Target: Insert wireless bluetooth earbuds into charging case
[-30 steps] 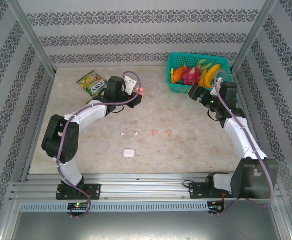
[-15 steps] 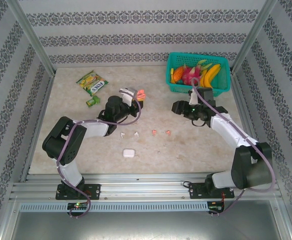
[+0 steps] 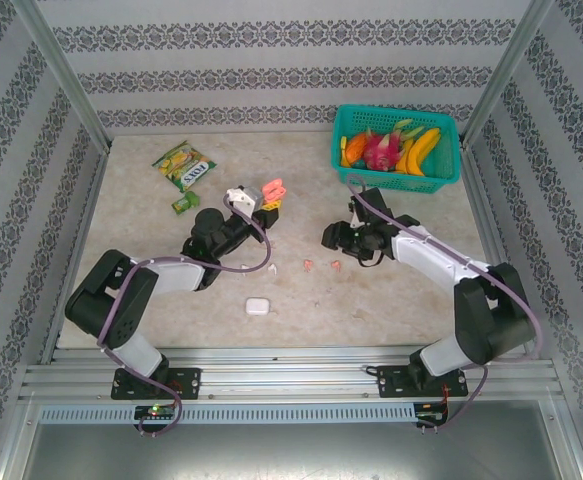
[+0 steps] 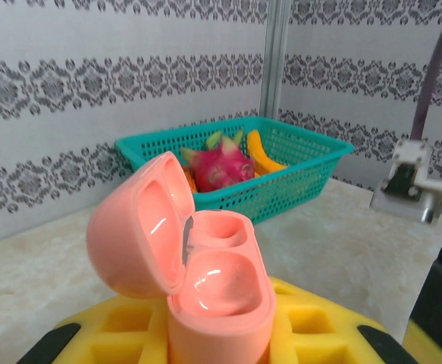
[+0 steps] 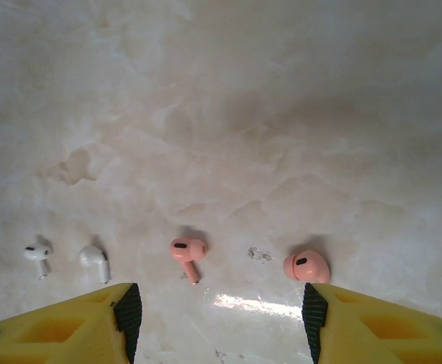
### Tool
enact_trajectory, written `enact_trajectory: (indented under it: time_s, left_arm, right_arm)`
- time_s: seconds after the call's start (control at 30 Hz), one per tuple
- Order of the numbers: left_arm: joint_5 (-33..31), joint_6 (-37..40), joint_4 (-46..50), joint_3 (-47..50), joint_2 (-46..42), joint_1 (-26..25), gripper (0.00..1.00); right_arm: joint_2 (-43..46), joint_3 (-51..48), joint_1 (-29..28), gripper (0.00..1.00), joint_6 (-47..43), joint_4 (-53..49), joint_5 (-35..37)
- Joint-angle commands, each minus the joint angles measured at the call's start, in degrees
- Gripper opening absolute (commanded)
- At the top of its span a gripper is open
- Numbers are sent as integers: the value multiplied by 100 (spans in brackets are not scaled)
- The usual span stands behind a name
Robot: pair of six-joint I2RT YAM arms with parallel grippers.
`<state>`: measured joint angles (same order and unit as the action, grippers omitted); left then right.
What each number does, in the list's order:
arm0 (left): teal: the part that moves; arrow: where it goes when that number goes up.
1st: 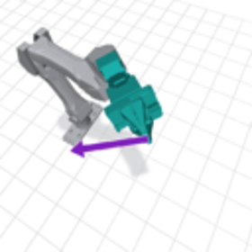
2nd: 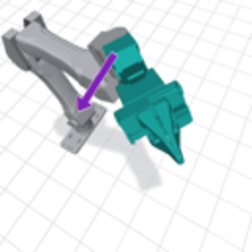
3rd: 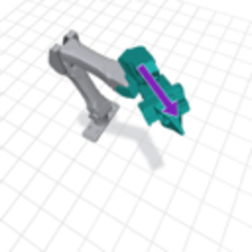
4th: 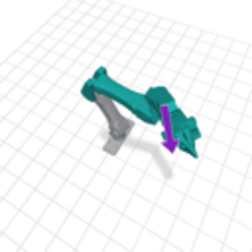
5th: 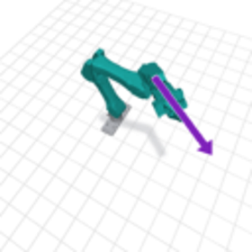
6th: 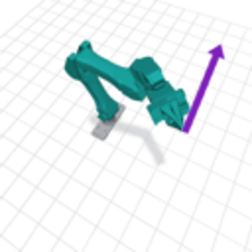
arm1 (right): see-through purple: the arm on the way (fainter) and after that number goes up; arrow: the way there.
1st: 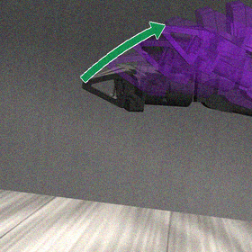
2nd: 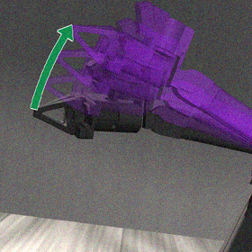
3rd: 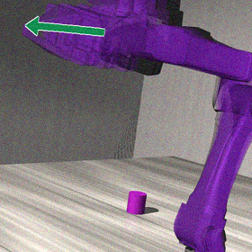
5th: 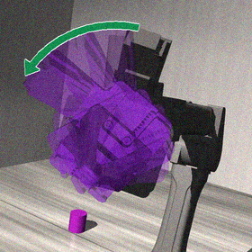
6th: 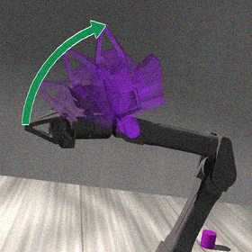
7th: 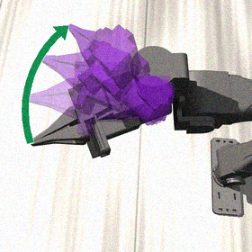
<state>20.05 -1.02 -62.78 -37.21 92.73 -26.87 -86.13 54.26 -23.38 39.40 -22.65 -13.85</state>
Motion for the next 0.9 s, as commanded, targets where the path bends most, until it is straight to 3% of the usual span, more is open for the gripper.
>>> enact_trajectory:
  time_s: [0.0,0.23,0.37,0.67,0.87]
  left_arm:
    - [-162,276,-627,100,-300,-86,0]
    - [130,536,-419,20,-419,-72,0]
    - [-114,572,-557,25,-335,-25,0]
    - [-200,-61,-1123,-6,-76,383,0]
    - [-75,-274,-1263,40,-53,490,0]
  right_arm:
    - [-179,330,-261,61,318,-369,535]
    - [-746,996,-642,61,476,-787,887]
    - [-1185,1389,-863,60,609,-995,1061]
    - [-1995,2021,-1372,57,832,-1572,1521]
    - [-2313,2131,-1497,56,599,-1549,1456]
